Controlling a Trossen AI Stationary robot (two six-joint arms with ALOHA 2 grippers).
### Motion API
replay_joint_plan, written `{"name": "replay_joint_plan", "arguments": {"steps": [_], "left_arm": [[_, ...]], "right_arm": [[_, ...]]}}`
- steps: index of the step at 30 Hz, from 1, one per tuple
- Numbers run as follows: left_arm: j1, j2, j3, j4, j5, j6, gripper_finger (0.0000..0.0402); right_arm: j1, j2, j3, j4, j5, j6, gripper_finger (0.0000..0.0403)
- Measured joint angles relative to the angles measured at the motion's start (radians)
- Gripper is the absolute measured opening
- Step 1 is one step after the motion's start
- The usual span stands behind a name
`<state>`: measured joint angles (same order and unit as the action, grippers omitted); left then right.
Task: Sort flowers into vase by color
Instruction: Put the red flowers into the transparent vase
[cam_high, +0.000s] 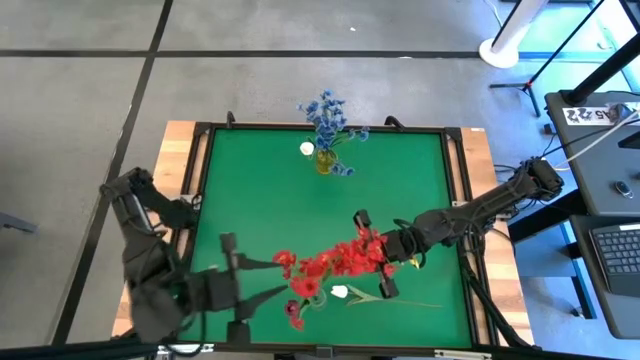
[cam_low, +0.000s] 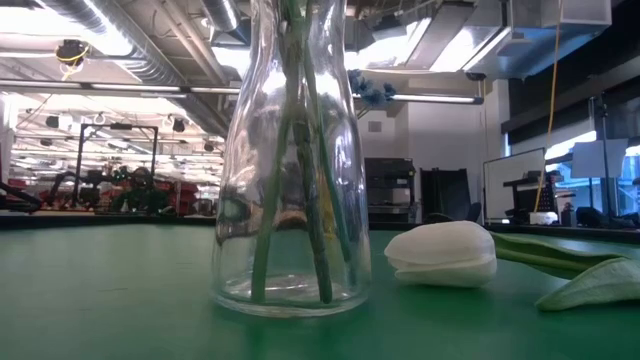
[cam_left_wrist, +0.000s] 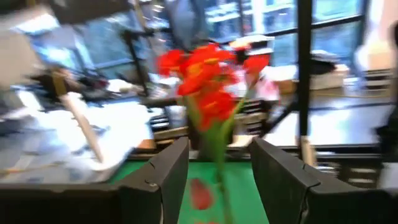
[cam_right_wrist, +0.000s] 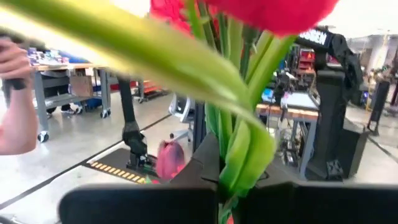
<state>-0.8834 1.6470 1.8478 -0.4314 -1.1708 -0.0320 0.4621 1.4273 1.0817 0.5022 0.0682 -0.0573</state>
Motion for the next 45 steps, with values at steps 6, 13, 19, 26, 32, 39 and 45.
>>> {"name": "replay_joint_plan", "arguments": {"steps": [6, 13, 19, 26, 32, 39, 45], "left_arm": [[-0.067, 0.000, 0.001, -0.009, -0.165, 0.020, 0.0168], [-0.111, 0.002, -0.012, -0.121, -0.317, -0.051, 0.0169], [-0.101, 0.002, -0.024, -0.405, -0.151, -0.422, 0.0165], [-0.042, -0.015, -0.130, -1.014, -0.173, -1.175, 0.0163], [-0.036, -0.079, -0.316, -1.120, -0.180, -1.509, 0.0163], [-0.036, -0.159, -0.605, -0.853, -0.130, -1.583, 0.0163], [-0.036, -0.197, -0.860, -0.512, -0.114, -1.564, 0.0163]], "right_arm": [[0.011, -0.012, 0.000, 0.039, -0.038, -0.021, 0.0005], [0.010, -0.040, -0.002, 0.074, -0.154, 0.005, 0.0004], [0.025, -0.149, 0.000, -0.066, -0.105, 0.001, 0.0004], [0.104, -0.188, -0.035, -0.185, 0.071, -0.026, 0.0004], [0.129, -0.139, -0.144, -0.012, 0.059, -0.012, 0.0004], [0.127, -0.120, -0.259, 0.202, 0.044, 0.003, 0.0004], [0.127, -0.120, -0.264, 0.252, 0.035, 0.000, 0.0004]]}}
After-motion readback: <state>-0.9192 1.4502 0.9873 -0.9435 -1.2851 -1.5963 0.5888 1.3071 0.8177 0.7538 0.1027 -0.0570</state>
